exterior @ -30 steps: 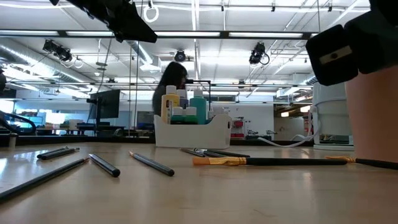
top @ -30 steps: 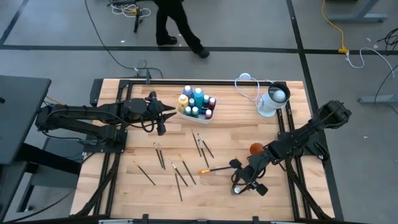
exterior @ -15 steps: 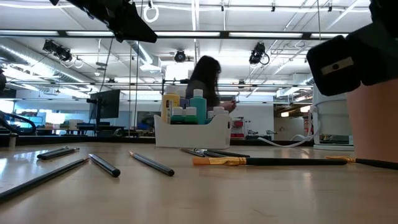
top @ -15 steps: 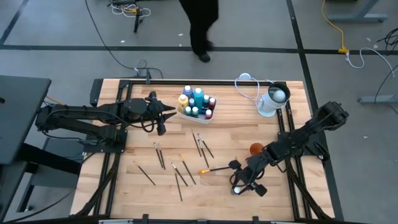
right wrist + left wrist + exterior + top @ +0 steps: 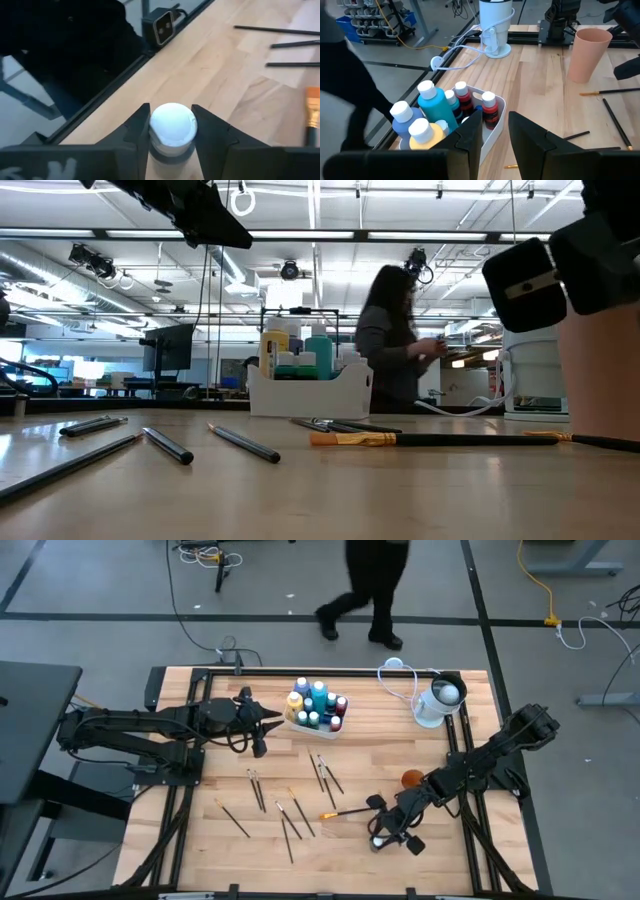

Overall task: Pick & Place Paint Supplies
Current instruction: Put the black paint bottle into the white bin

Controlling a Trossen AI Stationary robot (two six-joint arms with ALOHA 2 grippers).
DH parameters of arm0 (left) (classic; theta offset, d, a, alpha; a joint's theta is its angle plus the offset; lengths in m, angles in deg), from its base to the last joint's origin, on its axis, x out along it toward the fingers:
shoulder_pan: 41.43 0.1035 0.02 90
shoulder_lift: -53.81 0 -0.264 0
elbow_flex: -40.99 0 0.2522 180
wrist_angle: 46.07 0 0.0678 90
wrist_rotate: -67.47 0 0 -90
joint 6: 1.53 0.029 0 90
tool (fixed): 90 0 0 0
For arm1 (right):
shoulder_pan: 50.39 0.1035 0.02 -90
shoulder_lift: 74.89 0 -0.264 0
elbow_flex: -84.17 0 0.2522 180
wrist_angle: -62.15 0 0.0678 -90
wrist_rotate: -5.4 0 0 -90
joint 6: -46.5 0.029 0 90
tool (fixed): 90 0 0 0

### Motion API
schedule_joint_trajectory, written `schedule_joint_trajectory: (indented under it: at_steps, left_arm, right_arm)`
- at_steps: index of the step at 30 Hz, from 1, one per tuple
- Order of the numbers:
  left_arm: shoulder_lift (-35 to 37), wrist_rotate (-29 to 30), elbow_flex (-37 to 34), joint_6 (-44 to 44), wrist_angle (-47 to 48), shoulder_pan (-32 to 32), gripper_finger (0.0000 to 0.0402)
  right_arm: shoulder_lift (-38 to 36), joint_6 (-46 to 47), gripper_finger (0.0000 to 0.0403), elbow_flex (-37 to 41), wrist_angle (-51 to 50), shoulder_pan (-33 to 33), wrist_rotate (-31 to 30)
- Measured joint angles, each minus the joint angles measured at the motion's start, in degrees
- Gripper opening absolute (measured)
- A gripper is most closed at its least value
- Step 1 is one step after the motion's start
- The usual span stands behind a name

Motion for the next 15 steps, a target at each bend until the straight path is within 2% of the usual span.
schedule_joint_trajectory:
  at_steps: [5, 12, 15]
  left_arm:
    - [0.0, 0.0, 0.0, 0.9, 0.0, 0.0, 0.0103]
    - [0.0, 0.0, 0.0, 1.5, 0.0, 0.0, 0.0103]
    - [0.0, 0.0, 0.0, 1.3, 0.0, 0.0, 0.0103]
  right_arm:
    - [0.1, -3.9, 0.0117, 0.0, 1.4, -0.1, 0.5]
    - [0.1, -15.6, 0.0127, 0.0, 14.9, -3.8, 0.7]
    - [0.1, -15.7, 0.0121, 0.0, 20.1, -7.8, 0.7]
